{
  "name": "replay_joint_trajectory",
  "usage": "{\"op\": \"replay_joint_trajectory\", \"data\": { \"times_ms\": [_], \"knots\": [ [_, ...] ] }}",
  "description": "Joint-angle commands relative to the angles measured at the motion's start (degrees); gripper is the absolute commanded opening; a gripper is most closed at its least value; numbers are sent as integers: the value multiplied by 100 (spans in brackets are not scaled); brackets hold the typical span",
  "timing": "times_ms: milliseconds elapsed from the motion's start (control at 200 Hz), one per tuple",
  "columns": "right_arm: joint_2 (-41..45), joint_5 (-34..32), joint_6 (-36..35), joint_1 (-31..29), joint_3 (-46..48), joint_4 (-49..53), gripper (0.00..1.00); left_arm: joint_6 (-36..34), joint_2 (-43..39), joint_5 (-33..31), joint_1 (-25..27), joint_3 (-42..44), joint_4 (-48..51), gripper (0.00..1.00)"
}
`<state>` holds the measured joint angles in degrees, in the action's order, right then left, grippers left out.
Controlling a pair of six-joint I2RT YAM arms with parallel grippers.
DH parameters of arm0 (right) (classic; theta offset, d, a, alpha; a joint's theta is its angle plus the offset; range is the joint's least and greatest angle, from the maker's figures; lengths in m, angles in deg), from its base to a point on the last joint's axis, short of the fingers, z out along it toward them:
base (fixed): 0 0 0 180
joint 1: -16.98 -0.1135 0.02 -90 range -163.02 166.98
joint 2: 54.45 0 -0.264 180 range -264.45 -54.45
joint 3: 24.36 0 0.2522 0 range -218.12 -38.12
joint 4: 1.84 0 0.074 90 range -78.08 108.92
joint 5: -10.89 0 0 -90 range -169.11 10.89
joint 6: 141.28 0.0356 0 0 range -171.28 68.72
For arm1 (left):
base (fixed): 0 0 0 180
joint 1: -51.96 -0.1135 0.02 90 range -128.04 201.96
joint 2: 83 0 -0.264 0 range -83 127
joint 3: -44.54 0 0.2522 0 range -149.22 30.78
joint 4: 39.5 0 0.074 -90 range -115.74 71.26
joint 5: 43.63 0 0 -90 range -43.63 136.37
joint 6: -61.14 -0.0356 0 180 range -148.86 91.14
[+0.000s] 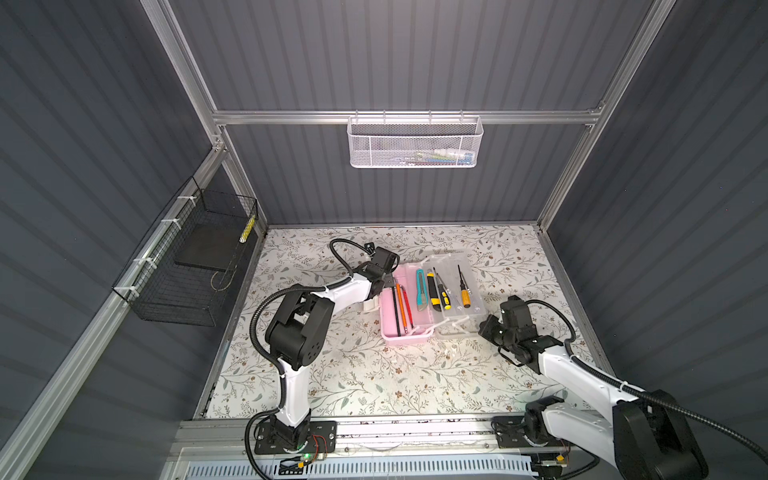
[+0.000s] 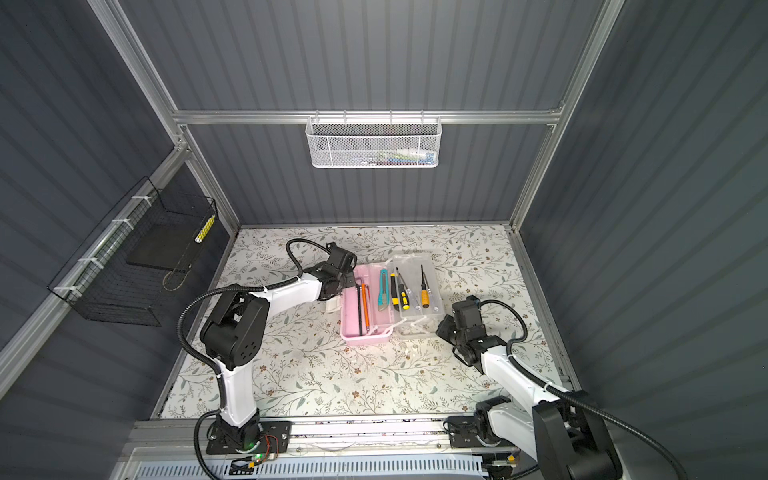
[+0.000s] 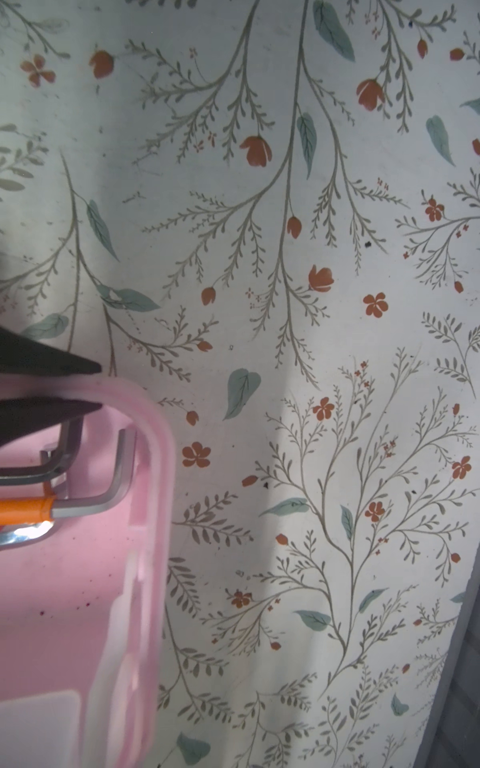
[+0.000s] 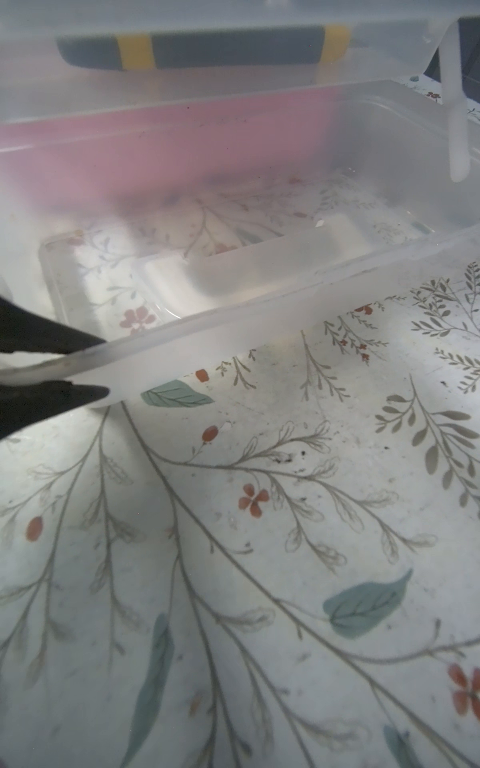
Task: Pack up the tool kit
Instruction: 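Grasp the clear lid edge with the right gripper and raise it, then swing the clear lid down over the box with the right gripper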
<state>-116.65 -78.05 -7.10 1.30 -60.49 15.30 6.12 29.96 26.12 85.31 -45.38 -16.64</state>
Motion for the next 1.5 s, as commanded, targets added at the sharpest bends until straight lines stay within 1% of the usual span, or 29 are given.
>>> {"op": "replay_joint_trajectory", "data": {
  "times_ms": [0,120,190,275,365,485,590,745,820,955,1106,1186,1321,1496],
  "knots": [
    [403,-251,-105,-14,-150,327,0,-2,-65,510,199,123,81,0],
    [829,-503,-325,-43,-422,785,0,10,-91,578,351,93,57,0],
    [1058,-859,-480,-202,-610,1072,0,40,-72,633,420,68,24,0],
    [1238,-1365,-644,-513,-893,1432,0,94,-73,685,487,58,-3,0],
    [1259,-2054,-768,-1077,-1199,1717,0,134,-88,728,522,70,-57,0],
    [945,-3088,-874,-1947,-1691,2108,0,156,-102,770,566,28,-73,0],
    [528,-3857,-911,-2647,-2105,2258,0,150,-97,777,598,-15,-58,0],
    [-149,-4760,-957,-3572,-2840,2498,0,163,-75,789,630,-24,-94,0],
    [-661,-5089,-997,-3941,-3241,2655,0,178,-90,782,638,-17,-110,0],
    [-1286,-5317,-1033,-4470,-3819,2780,0,198,-106,819,638,11,-170,0],
    [-1844,-5158,-1085,-4938,-4288,2665,0,123,-131,940,638,46,-265,0],
    [-2142,-5088,-1097,-5142,-4525,2668,0,91,-178,899,638,58,-269,0],
    [-2551,-4934,-1069,-5347,-4806,2639,0,73,-202,720,638,27,-162,0],
    [-2913,-4657,-1042,-5491,-5045,2568,0,240,-161,550,638,31,-76,0]
  ]
}}
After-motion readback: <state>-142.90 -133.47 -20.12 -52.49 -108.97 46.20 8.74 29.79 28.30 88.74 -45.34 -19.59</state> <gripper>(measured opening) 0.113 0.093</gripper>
